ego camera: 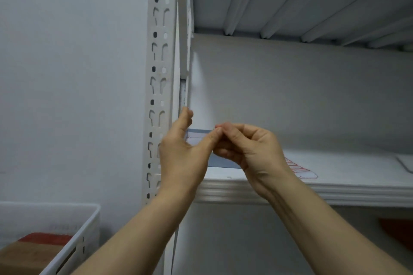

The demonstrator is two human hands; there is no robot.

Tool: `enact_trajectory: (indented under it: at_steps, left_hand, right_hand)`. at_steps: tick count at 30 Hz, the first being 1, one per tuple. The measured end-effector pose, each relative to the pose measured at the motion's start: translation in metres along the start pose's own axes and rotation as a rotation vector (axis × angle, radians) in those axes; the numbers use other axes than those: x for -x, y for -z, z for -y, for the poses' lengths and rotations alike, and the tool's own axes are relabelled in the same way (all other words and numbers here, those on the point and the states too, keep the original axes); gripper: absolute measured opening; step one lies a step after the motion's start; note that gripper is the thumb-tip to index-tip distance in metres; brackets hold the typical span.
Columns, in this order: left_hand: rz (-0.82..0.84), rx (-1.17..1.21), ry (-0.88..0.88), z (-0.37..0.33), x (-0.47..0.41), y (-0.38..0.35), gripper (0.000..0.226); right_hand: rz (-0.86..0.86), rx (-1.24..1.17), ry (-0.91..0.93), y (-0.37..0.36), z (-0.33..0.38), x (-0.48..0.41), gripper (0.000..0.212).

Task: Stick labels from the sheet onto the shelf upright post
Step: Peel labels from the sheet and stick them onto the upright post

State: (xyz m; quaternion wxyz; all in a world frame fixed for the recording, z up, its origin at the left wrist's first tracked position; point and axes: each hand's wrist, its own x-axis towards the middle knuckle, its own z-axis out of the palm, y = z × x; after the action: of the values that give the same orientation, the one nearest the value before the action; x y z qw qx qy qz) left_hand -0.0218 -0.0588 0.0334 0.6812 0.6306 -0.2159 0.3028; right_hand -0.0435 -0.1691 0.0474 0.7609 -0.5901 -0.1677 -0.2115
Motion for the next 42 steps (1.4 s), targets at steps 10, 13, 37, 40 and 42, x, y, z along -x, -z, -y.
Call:
enact_trajectory:
  at_steps: [10,13,37,40,42]
  left_hand:
    - [0.116,0.031,0.238,-0.003,-0.044,-0.052,0.054]
    - [0.125,-0.045,0.276,0.003,-0.062,-0.056,0.022]
    - [0.346,-0.707,0.267,0.04,-0.091,-0.036,0.038]
    - [0.376,-0.738,0.26,0.045,-0.092,-0.035,0.032]
    - [0.379,-0.774,0.256,0.046,-0.092,-0.035,0.03]
  right_hand:
    - [-0.222,0.307,0.023,0.022,0.026,-0.054,0.011]
    - [-0.247,0.303,-0.103,0.026,0.025,-0.075,0.017]
    - [0.004,1.106,-0.174,0.043,-0.01,-0.135,0.019]
    - [0.082,1.129,-0.14,0.046,-0.013,-0.134,0.018]
    - [0.122,1.2,-0.131,0.044,-0.015,-0.132,0.022]
